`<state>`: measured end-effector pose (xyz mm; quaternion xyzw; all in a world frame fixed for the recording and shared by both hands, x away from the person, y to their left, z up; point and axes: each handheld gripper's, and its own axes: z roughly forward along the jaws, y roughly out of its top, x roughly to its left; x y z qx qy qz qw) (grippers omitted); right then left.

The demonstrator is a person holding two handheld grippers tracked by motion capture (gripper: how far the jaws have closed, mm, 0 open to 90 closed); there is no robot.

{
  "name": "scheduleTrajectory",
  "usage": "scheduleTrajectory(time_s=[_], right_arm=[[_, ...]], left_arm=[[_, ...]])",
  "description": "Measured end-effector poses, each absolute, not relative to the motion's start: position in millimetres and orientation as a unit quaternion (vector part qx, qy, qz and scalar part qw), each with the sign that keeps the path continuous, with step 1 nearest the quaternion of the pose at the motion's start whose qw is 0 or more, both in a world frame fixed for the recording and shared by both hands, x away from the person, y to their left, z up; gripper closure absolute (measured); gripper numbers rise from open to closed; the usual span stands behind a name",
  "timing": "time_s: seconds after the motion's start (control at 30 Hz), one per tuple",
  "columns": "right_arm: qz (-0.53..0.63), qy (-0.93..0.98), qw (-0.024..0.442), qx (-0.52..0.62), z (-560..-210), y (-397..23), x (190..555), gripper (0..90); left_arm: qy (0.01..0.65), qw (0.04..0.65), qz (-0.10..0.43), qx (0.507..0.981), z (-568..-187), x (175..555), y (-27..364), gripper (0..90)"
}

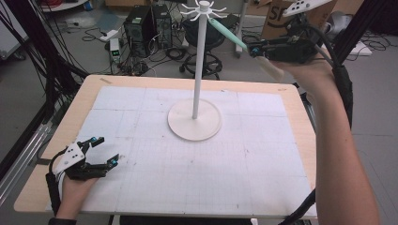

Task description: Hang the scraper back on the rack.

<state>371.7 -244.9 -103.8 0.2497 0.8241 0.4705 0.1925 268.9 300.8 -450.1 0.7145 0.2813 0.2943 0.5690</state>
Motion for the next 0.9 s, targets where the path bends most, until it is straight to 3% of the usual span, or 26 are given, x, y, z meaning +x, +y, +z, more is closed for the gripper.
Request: scheduleTrajectory(time_s=[0.4,0.5,0.73,0.9], right_arm=[[0.46,0.83,0.199,0.244,-109,-241,373,79.1],[0.469,0.825,0.209,0.237,-108,-242,372,64.4],[0.493,0.812,0.216,0.227,-113,-252,363,47.7],[0.518,0.797,0.22,0.219,-135,-269,353,40.0]], left_arm=[[0.281,0.569,0.295,0.715,-450,269,301,15.9],[0.281,0.569,0.295,0.715,-450,269,301,15.9],[0.28,0.569,0.294,0.715,-450,269,301,15.9],[0.281,0.57,0.294,0.714,-450,269,301,15.9]])
